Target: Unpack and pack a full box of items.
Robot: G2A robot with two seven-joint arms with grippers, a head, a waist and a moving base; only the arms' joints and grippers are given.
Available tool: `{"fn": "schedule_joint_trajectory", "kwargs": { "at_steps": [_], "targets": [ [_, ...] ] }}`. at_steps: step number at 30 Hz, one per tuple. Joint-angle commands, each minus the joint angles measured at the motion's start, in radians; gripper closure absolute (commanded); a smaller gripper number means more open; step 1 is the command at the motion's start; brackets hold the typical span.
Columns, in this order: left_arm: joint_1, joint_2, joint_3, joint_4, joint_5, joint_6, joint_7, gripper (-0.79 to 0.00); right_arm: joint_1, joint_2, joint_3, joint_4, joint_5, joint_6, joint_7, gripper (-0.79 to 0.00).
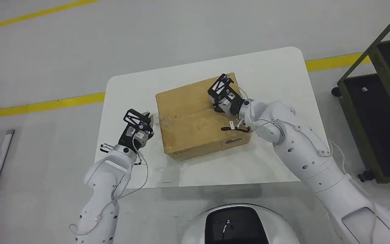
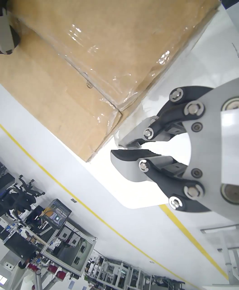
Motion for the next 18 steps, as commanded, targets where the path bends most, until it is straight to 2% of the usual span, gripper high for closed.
{"fn": "schedule_joint_trajectory", "kwargs": {
  "at_steps": [1, 12, 18],
  "targets": [
    [-0.005, -0.001, 0.003, -0.011, -0.012, 0.004, -0.002, -0.785, 0.001, -0.001, -0.001, 0.001, 0.001, -0.001, 0.001, 0.0],
    [-0.008, -0.007, 0.011, -0.023, -0.029, 0.085, 0.006, -0.785, 0.003, -0.004, -0.009, 0.01, -0.005, -0.015, 0.006, 0.0],
    [-0.037, -0.016, 0.053, -0.011, -0.061, 0.116, 0.02, -0.785, 0.002, -0.005, -0.005, 0.006, -0.002, -0.011, 0.006, 0.0]
  ]
}}
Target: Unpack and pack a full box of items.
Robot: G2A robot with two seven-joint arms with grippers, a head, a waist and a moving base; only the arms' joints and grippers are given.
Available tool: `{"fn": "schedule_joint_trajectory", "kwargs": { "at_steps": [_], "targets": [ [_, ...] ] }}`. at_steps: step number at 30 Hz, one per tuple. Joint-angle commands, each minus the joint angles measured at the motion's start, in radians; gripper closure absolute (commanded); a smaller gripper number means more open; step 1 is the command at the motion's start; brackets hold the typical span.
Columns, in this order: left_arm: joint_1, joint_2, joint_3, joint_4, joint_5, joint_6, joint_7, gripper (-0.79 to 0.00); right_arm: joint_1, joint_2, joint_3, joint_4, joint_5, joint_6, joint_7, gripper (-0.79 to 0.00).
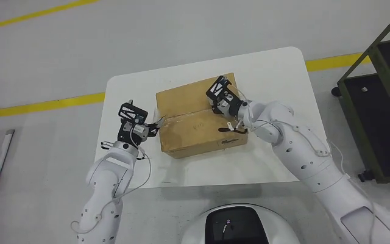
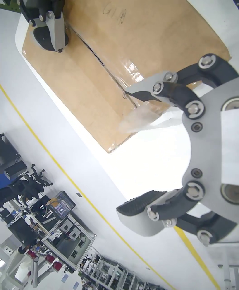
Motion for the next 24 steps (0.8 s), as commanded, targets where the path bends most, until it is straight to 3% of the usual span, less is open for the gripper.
{"fn": "schedule_joint_trajectory", "kwargs": {
  "at_steps": [1, 7, 12, 24],
  "targets": [
    [-0.015, -0.003, 0.019, 0.0, 0.002, 0.013, 0.011, -0.785, -0.001, 0.0, 0.001, -0.002, 0.0, 0.002, 0.001, 0.0],
    [-0.055, -0.01, 0.059, -0.011, -0.004, 0.009, 0.034, -0.785, -0.01, 0.001, 0.011, -0.015, 0.002, 0.006, 0.005, 0.0],
    [-0.037, -0.008, 0.019, -0.051, -0.032, 0.011, 0.022, -0.785, -0.017, 0.003, 0.019, -0.025, -0.001, 0.008, 0.01, 0.0],
    [0.16, 0.011, -0.173, -0.073, -0.088, -0.025, -0.028, -0.785, -0.018, 0.003, 0.023, -0.022, -0.003, -0.003, 0.013, 0.0]
  ]
}}
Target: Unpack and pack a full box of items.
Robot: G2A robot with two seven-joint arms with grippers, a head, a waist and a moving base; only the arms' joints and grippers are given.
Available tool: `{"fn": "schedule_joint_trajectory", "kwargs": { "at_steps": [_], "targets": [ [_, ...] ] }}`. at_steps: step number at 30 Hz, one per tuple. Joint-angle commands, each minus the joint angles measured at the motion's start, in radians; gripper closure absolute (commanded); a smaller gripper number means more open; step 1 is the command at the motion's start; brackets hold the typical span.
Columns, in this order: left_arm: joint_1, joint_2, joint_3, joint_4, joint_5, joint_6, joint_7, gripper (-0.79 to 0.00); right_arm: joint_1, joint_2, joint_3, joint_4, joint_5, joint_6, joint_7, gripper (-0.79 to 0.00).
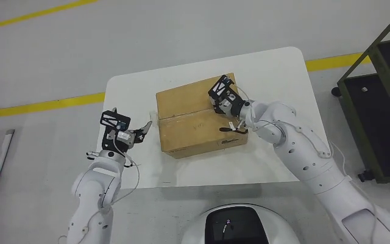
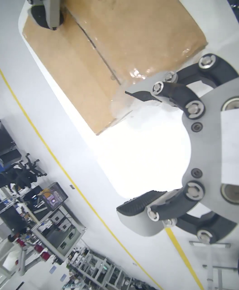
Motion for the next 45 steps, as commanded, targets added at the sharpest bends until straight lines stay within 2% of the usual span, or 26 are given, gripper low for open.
{"fn": "schedule_joint_trajectory", "kwargs": {
  "at_steps": [1, 5, 13, 18, 25, 27, 30, 33, 36, 39, 42, 45],
  "targets": [
    [0.027, 0.001, -0.018, -0.01, -0.026, -0.009, -0.001, -0.785, 0.0, 0.0, 0.0, 0.001, -0.001, -0.001, -0.002, 0.0],
    [0.054, 0.003, -0.027, -0.019, -0.028, -0.02, 0.007, -0.785, 0.001, -0.001, -0.002, 0.003, -0.002, -0.003, -0.001, 0.0],
    [0.055, 0.003, -0.021, 0.011, -0.023, -0.013, -0.001, -0.785, 0.001, -0.003, -0.004, 0.002, -0.004, 0.0, -0.001, 0.0],
    [0.058, 0.006, 0.009, 0.059, 0.1, -0.01, 0.044, -0.782, 0.002, -0.004, -0.006, 0.003, -0.002, 0.002, -0.002, 0.0],
    [0.037, -0.001, 0.065, 0.13, 0.148, 0.049, 0.1, -0.77, 0.005, -0.005, -0.006, 0.004, -0.004, 0.003, -0.004, 0.0],
    [0.019, -0.008, 0.084, 0.163, 0.099, 0.08, 0.112, -0.745, 0.006, -0.006, -0.006, 0.003, -0.005, 0.003, -0.004, 0.0],
    [-0.015, -0.019, 0.109, 0.212, -0.012, 0.108, 0.119, -0.65, 0.007, -0.006, -0.006, 0.003, -0.005, 0.001, -0.003, 0.0],
    [-0.043, -0.028, 0.116, 0.257, -0.167, 0.082, 0.121, -0.613, 0.006, -0.006, -0.003, 0.001, -0.007, 0.001, -0.004, 0.0],
    [-0.063, -0.031, 0.105, 0.299, -0.277, 0.057, 0.103, -0.61, 0.003, -0.004, 0.002, -0.002, -0.011, 0.002, -0.002, 0.0],
    [-0.075, -0.034, 0.095, 0.326, -0.384, 0.025, 0.091, -0.693, 0.0, -0.003, 0.006, -0.007, -0.013, 0.003, 0.003, 0.0],
    [-0.079, -0.035, 0.084, 0.345, -0.471, -0.002, 0.089, -0.68, -0.004, -0.003, 0.008, -0.011, -0.015, 0.002, 0.004, 0.0],
    [-0.082, -0.035, 0.076, 0.351, -0.515, -0.018, 0.09, -0.714, -0.007, -0.003, 0.008, -0.016, -0.016, 0.003, 0.004, 0.0]
  ]
}}
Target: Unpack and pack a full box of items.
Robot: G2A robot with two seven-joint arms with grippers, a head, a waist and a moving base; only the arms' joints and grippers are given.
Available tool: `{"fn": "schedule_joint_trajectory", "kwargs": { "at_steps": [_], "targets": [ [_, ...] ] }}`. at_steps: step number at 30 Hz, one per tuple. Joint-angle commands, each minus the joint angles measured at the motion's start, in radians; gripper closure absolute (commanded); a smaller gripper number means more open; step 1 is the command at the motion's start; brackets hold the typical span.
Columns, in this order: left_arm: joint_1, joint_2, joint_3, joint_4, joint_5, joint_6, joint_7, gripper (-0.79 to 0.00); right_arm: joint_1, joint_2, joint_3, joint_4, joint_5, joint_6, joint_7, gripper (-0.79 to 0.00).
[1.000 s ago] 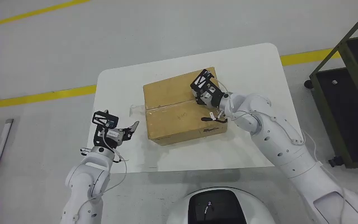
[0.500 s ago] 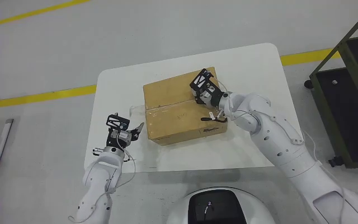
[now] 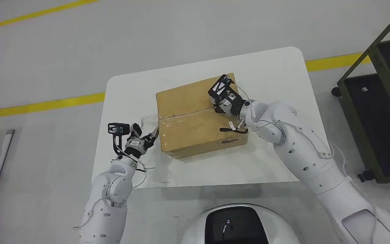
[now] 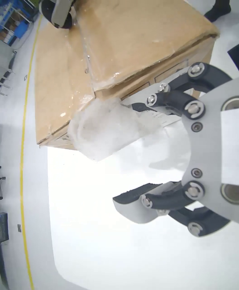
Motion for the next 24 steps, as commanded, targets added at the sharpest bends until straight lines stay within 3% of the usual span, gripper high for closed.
{"fn": "schedule_joint_trajectory", "kwargs": {
  "at_steps": [1, 3, 4, 5, 6, 10, 11, 14, 15, 17, 24],
  "targets": [
    [-0.002, 0.001, -0.003, 0.0, -0.007, -0.009, 0.004, -0.717, -0.002, 0.0, 0.0, -0.003, 0.001, 0.001, 0.0, 0.0],
    [-0.004, 0.001, -0.002, -0.001, -0.015, -0.014, 0.012, -0.699, -0.003, 0.0, 0.0, -0.007, 0.002, 0.0, 0.002, 0.0],
    [-0.005, 0.0, -0.002, 0.001, -0.032, -0.016, 0.018, -0.585, -0.004, 0.0, 0.0, -0.008, 0.002, 0.001, 0.003, 0.0],
    [-0.008, 0.0, -0.002, 0.0, -0.034, -0.015, 0.021, -0.523, -0.005, 0.0, 0.0, -0.009, 0.002, 0.001, 0.004, 0.0],
    [-0.011, 0.0, -0.001, -0.004, -0.03, -0.02, 0.026, -0.382, -0.006, 0.0, 0.0, -0.011, 0.001, 0.002, 0.004, 0.0],
    [-0.018, 0.0, 0.003, -0.013, -0.029, -0.02, 0.046, -0.111, -0.011, 0.0, 0.002, -0.017, 0.0, 0.002, 0.006, 0.0],
    [-0.019, -0.002, 0.004, -0.014, -0.049, -0.016, 0.055, 0.0, -0.012, 0.0, 0.002, -0.02, 0.0, 0.002, 0.007, 0.0],
    [-0.022, -0.002, 0.0, -0.024, -0.059, -0.01, 0.055, -0.003, -0.016, 0.001, 0.004, -0.026, -0.005, 0.003, 0.01, 0.0],
    [-0.022, -0.002, -0.003, -0.027, -0.065, -0.007, 0.058, -0.049, -0.018, 0.002, 0.005, -0.028, -0.005, 0.003, 0.01, 0.0],
    [-0.022, -0.002, -0.009, -0.034, -0.082, 0.005, 0.056, -0.274, -0.02, 0.002, 0.006, -0.032, -0.005, 0.002, 0.012, 0.0],
    [-0.038, -0.002, -0.011, -0.058, -0.081, 0.028, 0.056, -0.496, -0.028, 0.003, 0.009, -0.046, -0.008, 0.004, 0.017, 0.0]
  ]
}}
